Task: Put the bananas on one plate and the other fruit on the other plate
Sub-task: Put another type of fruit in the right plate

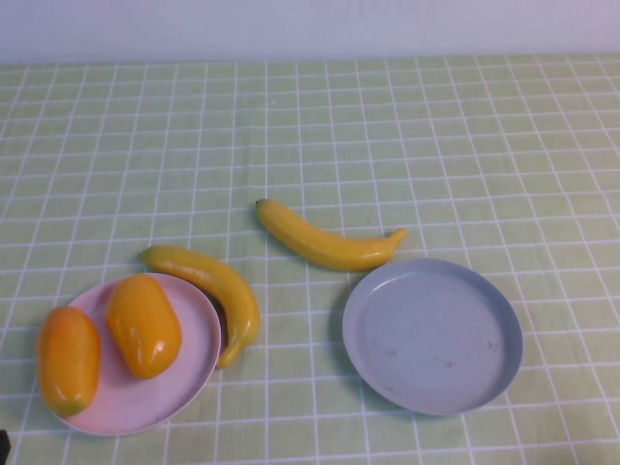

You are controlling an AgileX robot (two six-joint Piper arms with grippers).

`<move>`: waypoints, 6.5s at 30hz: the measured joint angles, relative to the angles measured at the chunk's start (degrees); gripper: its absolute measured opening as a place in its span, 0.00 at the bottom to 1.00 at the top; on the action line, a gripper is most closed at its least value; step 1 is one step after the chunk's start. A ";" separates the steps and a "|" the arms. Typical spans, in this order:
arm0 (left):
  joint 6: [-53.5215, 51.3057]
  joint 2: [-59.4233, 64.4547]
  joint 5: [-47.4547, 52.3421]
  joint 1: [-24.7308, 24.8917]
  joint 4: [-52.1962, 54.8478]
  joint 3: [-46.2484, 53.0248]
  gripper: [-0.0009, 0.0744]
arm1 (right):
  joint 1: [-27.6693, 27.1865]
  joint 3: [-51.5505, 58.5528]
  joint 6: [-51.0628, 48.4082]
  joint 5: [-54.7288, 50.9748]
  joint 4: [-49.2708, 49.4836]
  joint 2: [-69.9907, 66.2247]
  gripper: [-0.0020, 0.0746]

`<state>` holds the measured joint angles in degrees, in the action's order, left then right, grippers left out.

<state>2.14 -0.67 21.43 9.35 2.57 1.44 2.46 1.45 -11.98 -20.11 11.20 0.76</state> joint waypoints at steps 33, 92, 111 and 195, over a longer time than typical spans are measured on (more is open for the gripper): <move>0.00 0.00 0.09 0.00 0.00 0.00 0.01 | 0.00 0.00 0.00 4.31 10.52 0.00 0.01; 0.00 0.00 0.09 0.00 0.00 0.00 0.01 | 39.10 -99.83 0.08 -37.94 5.54 -110.51 0.46; 0.00 0.00 0.09 0.00 0.00 0.00 0.01 | 43.17 -131.69 6.78 -40.56 -4.94 -138.56 0.57; 0.00 0.00 0.09 0.00 0.00 0.00 0.01 | 32.29 -69.63 28.48 -25.00 -7.98 -99.33 0.81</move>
<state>2.14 -0.67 21.52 9.35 2.57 1.44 34.75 -68.18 16.51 -45.11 3.22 -98.57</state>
